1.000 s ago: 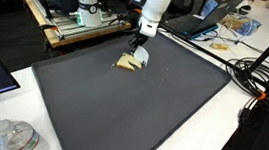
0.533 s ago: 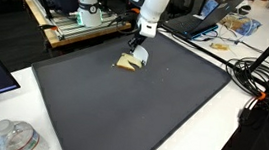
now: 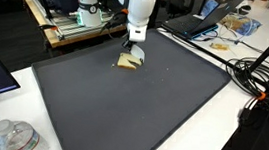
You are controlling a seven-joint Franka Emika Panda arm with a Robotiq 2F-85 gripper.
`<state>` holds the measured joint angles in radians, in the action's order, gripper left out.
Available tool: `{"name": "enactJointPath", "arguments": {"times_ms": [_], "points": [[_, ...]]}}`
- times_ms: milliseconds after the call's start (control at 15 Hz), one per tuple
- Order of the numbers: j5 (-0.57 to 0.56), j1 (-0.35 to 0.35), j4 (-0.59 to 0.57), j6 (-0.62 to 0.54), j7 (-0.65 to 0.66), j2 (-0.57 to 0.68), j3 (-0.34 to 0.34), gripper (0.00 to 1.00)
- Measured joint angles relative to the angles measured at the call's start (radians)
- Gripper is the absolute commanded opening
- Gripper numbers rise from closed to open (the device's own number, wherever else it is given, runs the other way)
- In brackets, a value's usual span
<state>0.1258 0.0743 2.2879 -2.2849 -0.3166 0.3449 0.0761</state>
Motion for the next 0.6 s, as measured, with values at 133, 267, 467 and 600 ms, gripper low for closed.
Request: {"name": "enactJointPath", "arguments": {"times_ms": [133, 267, 467, 600], "points": [[0.014, 0.005, 0.001, 0.015, -0.020, 0.001, 0.000, 0.01], [0.019, 0.006, 0.001, 0.029, -0.030, 0.002, 0.000, 0.01], [0.023, 0.006, -0.001, 0.051, -0.046, 0.005, 0.001, 0.01], [0.032, 0.006, -0.002, 0.062, -0.061, 0.007, 0.002, 0.01]]}}
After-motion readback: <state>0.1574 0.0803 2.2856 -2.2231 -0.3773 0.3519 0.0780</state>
